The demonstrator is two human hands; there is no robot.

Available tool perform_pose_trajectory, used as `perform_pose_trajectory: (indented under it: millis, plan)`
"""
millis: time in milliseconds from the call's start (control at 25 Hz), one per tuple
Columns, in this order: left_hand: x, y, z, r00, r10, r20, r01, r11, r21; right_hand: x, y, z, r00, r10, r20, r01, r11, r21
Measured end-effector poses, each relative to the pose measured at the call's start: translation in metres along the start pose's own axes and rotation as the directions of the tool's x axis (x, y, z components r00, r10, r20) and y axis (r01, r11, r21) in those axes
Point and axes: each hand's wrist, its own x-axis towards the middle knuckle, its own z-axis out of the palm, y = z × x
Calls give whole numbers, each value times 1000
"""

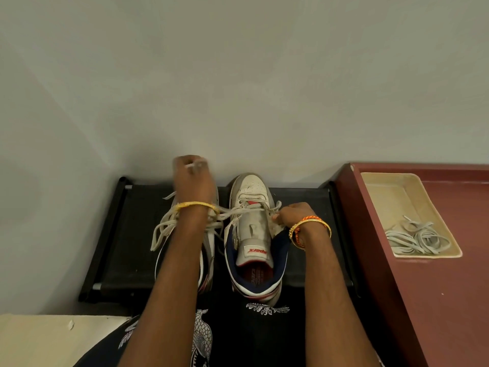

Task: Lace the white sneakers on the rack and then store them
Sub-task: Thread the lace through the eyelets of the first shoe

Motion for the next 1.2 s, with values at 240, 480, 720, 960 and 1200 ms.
perform_pose_trajectory:
  millis: [240, 480, 720, 960, 1200]
  plan:
    - [-47, -43, 52, 813, 26, 581, -566, 271, 779, 1, 2, 2, 999, -40, -32, 39, 998, -40]
    - [-39, -39, 44, 886, 38, 463, -428, 452, 782, 3, 1, 1, 999, -26, -33, 24, 999, -44]
    - [-3, -7, -7, 983, 115, -141, -35, 880, 473, 5, 5, -3, 998, 7, -62, -6, 1000, 15]
    - [35, -3, -55, 943, -56, -327, 31, 996, -82, 3, 2, -2, 998, -17, -57, 15, 999, -46]
    - [-24, -13, -16, 975, -123, 186, -58, 667, 743, -12, -17, 16, 898, -425, -117, 340, 837, -430]
